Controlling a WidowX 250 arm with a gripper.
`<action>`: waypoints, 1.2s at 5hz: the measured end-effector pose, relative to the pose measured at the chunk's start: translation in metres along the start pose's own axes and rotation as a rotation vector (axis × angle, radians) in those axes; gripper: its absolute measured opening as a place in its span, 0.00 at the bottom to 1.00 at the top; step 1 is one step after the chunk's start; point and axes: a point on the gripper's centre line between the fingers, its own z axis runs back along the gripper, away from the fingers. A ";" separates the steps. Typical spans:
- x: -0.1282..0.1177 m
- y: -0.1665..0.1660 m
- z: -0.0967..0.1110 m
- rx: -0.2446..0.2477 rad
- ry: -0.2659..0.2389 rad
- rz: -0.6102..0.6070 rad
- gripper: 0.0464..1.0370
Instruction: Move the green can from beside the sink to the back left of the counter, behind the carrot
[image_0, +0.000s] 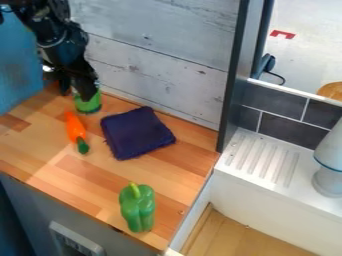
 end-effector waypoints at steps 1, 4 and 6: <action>0.004 0.013 -0.005 0.003 -0.061 0.000 0.79; 0.024 0.027 -0.043 -0.015 -0.047 -0.075 0.79; 0.034 0.034 -0.060 -0.055 0.025 -0.046 0.79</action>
